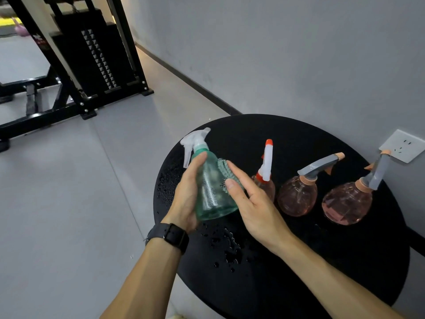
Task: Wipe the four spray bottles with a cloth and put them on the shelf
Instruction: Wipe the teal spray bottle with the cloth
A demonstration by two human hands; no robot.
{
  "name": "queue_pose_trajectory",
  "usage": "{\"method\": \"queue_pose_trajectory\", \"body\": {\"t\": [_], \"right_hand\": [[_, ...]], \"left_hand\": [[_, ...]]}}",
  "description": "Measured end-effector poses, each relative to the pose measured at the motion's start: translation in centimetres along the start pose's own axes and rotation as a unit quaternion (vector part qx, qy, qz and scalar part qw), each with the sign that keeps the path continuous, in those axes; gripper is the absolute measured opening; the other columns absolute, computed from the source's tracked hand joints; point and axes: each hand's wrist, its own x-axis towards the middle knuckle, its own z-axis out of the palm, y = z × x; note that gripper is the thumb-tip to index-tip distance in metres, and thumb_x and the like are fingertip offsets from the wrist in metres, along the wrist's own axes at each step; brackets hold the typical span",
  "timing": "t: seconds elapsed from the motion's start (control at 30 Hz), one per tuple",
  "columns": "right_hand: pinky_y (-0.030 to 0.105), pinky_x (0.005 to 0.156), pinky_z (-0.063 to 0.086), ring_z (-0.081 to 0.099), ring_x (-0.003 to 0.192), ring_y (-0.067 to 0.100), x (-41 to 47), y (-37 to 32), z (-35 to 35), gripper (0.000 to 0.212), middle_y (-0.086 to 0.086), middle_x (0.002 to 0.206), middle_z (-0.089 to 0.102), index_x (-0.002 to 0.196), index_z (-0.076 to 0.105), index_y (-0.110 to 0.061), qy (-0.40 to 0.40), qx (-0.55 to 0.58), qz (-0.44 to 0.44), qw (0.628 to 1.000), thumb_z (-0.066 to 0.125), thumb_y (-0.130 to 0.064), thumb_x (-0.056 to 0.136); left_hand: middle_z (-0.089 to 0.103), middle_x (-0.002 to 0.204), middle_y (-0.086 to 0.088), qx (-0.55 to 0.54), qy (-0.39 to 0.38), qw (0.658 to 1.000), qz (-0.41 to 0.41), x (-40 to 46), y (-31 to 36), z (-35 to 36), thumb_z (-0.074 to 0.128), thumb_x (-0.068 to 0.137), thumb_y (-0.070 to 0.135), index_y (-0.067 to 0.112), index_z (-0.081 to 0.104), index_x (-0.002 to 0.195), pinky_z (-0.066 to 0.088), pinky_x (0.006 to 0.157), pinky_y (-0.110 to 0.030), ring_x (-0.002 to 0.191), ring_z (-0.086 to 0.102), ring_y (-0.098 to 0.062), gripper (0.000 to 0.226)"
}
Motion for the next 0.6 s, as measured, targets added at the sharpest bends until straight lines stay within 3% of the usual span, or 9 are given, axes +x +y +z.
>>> {"method": "queue_pose_trajectory", "body": {"t": [0.1,0.13,0.2,0.27,0.33,0.4,0.47,0.53,0.6], "right_hand": [[0.026,0.116,0.030,0.040,0.127,-0.015,-0.1,0.3,0.0,0.042,-0.025,0.138,0.050,0.141,0.043,-0.041,-0.013,0.019,0.026,0.999,0.044,-0.042,0.100],[0.024,0.115,0.030,0.041,0.125,-0.017,-0.1,0.2,0.0,0.041,-0.025,0.137,0.052,0.141,0.044,-0.040,-0.014,0.025,0.032,0.999,0.044,-0.042,0.100],[0.004,0.104,0.031,0.035,0.113,-0.033,-0.3,-0.1,-0.2,0.041,-0.025,0.133,0.053,0.142,0.044,-0.037,0.007,0.049,0.031,0.998,0.043,-0.037,0.101],[-0.012,0.078,0.026,0.026,0.092,-0.046,-0.4,-0.5,-0.2,0.040,-0.033,0.117,0.045,0.142,0.042,-0.032,0.054,0.068,0.029,0.996,0.042,-0.031,0.102],[-0.014,0.073,0.025,0.032,0.092,-0.043,-0.4,-0.6,0.1,0.041,-0.035,0.105,0.037,0.143,0.041,-0.031,0.093,0.070,0.026,0.993,0.042,-0.030,0.101],[-0.012,0.081,0.026,0.040,0.110,-0.028,-0.4,-0.9,0.5,0.043,-0.035,0.111,0.039,0.144,0.039,-0.035,0.116,0.058,0.012,0.992,0.041,-0.033,0.101],[-0.010,0.092,0.023,0.032,0.124,-0.022,-0.3,-1.1,0.9,0.044,-0.027,0.135,0.042,0.143,0.036,-0.038,0.128,0.030,-0.022,0.991,0.042,-0.034,0.100],[-0.005,0.101,0.020,0.020,0.131,-0.024,-0.1,-1.3,1.6,0.045,-0.017,0.152,0.033,0.145,0.034,-0.034,0.132,-0.016,-0.076,0.988,0.043,-0.030,0.101],[0.007,0.112,0.018,0.014,0.142,-0.011,0.1,-1.1,2.4,0.045,-0.015,0.156,0.025,0.147,0.032,-0.028,0.121,-0.066,-0.126,0.982,0.041,-0.028,0.103]], "left_hand": [[0.070,0.094,-0.009,-0.054,0.045,0.997,-0.018,0.2,0.0,-0.5,0.059,0.089,0.055,0.012,0.059,0.123,0.059,0.067,-0.040,0.071,0.069,-0.025,0.055],[0.067,0.102,-0.012,-0.082,0.060,0.995,-0.020,0.3,0.0,-0.7,0.059,0.089,0.055,0.013,0.055,0.129,0.059,0.068,-0.042,0.076,0.070,-0.026,0.059],[0.065,0.114,-0.019,-0.142,0.078,0.986,-0.033,0.7,0.2,-1.2,0.058,0.090,0.058,0.016,0.050,0.138,0.060,0.069,-0.047,0.084,0.072,-0.033,0.064],[0.072,0.099,-0.022,-0.170,0.069,0.982,-0.053,0.6,0.4,-1.2,0.052,0.092,0.061,0.007,0.058,0.127,0.060,0.065,-0.044,0.076,0.075,-0.033,0.064],[0.075,0.086,-0.019,-0.169,0.063,0.982,-0.055,0.7,0.1,-1.2,0.046,0.095,0.062,0.001,0.065,0.107,0.057,0.070,-0.044,0.071,0.075,-0.030,0.064],[0.075,0.090,-0.019,-0.179,0.056,0.981,-0.049,0.9,-0.2,-1.1,0.043,0.098,0.059,0.000,0.068,0.101,0.056,0.079,-0.046,0.075,0.074,-0.030,0.064],[0.074,0.098,-0.022,-0.204,0.045,0.977,-0.050,1.2,-0.4,-1.0,0.039,0.099,0.058,-0.001,0.068,0.104,0.055,0.082,-0.047,0.081,0.074,-0.032,0.066],[0.074,0.097,-0.023,-0.216,0.035,0.975,-0.050,1.3,-0.6,-1.0,0.035,0.101,0.056,-0.002,0.072,0.097,0.056,0.077,-0.045,0.079,0.074,-0.032,0.069],[0.074,0.088,-0.019,-0.218,0.019,0.974,-0.056,1.4,-0.8,-0.8,0.032,0.103,0.054,0.000,0.075,0.087,0.059,0.066,-0.038,0.073,0.075,-0.028,0.071]]}}
